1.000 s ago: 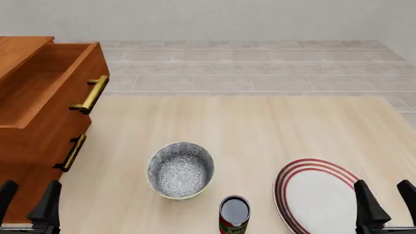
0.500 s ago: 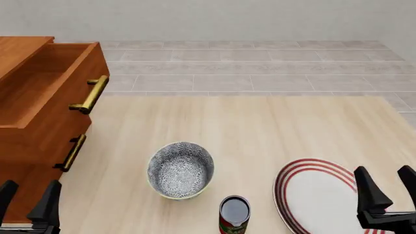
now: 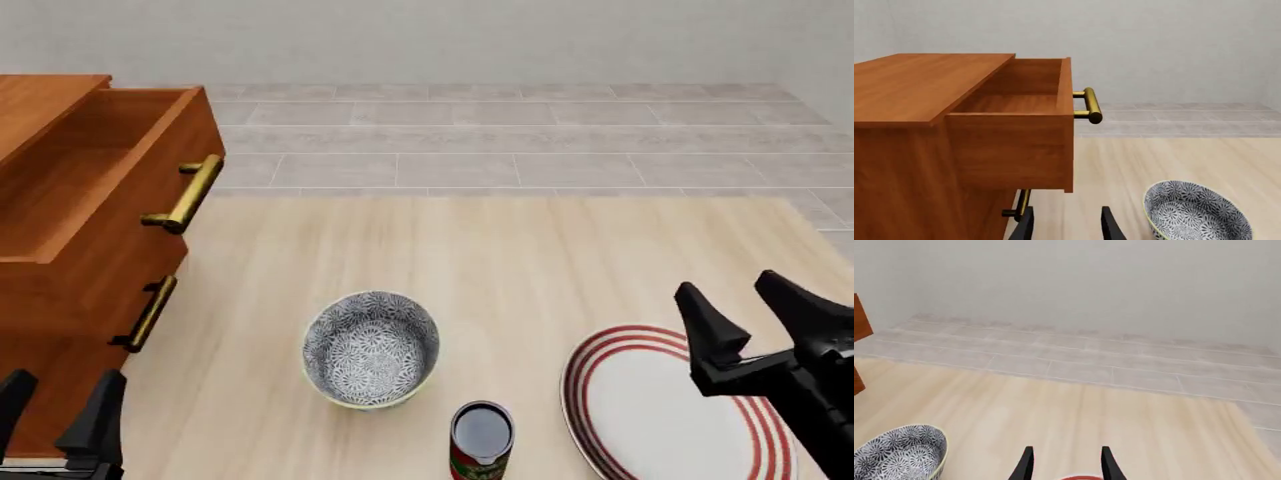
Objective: Put the bowl on the plate.
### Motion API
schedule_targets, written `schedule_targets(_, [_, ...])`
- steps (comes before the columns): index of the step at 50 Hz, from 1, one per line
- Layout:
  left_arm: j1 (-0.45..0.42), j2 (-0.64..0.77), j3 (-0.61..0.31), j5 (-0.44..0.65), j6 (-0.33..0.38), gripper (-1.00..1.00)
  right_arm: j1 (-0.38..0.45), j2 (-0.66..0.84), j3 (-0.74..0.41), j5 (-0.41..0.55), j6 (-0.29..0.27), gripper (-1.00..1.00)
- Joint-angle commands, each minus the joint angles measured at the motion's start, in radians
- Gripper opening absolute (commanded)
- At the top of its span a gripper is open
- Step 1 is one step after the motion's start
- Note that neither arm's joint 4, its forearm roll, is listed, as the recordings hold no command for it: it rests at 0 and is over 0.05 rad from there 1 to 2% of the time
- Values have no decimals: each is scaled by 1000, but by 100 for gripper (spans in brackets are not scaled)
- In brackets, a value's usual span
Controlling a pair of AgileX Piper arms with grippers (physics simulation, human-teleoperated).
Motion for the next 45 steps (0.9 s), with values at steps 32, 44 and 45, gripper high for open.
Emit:
schedule_targets(32, [0,0,0,0,0,100,346,621,-341,-54,-62,100])
schedule_targets(44, [0,0,0,0,0,100,381,737,-449,-8,-67,100])
schedule_targets(45, [0,0,0,0,0,100,384,747,-464,2,-57,100])
